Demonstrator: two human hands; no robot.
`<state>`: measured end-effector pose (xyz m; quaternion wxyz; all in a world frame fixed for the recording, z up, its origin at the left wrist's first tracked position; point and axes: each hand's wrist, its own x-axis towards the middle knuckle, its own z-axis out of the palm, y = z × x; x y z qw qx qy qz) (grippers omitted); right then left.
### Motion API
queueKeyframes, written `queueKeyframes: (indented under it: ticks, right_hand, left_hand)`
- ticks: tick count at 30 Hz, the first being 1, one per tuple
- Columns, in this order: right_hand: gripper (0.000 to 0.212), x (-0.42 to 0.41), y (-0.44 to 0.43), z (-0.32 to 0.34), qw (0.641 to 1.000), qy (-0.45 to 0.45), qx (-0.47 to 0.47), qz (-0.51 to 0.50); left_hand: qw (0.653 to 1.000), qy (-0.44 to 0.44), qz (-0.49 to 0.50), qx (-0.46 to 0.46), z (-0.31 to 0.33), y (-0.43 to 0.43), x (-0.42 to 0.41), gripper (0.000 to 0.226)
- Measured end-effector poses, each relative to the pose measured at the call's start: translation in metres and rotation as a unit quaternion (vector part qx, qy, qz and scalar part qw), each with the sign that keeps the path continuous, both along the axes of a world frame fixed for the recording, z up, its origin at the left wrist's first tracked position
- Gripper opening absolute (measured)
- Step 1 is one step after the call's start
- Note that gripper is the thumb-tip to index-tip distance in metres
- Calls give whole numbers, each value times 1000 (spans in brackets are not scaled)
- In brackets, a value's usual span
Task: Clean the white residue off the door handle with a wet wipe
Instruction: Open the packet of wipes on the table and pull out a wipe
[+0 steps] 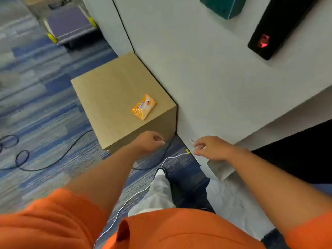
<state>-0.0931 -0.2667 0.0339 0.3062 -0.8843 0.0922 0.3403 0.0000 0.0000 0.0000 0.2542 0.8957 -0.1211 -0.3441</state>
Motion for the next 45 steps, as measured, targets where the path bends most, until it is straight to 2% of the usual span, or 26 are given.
queueKeyframes:
  ticks: [5, 11, 20, 29, 32, 37, 45]
  right_hand:
    - [40, 78, 51, -12, 1000, 8, 2, 15]
    - [34, 171, 111, -60, 997, -15, -32, 64]
    - [33, 299, 167, -126, 990, -87, -75, 83]
    - [36, 349, 174, -185, 985, -97, -108, 92]
    - [31, 352, 179, -200, 982, -109, -122, 94]
    - [21, 361, 186, -210, 974, -134, -157, 90]
    - [24, 374, 195, -218, 963, -135, -214, 88]
  left_hand:
    - [995, 4, 91, -31, -19, 47, 51, 24]
    - [987, -17, 157, -37, -56, 83, 111, 22]
    - [990, -52, 130, 15, -128, 94, 183, 53]
    - [989, -116, 78, 37, -173, 74, 222, 82]
    - [990, -117, 54, 50, -184, 72, 228, 89]
    - [990, -119, 43, 61, -193, 70, 236, 86]
    - [985, -145, 38, 88, -200, 65, 240, 77]
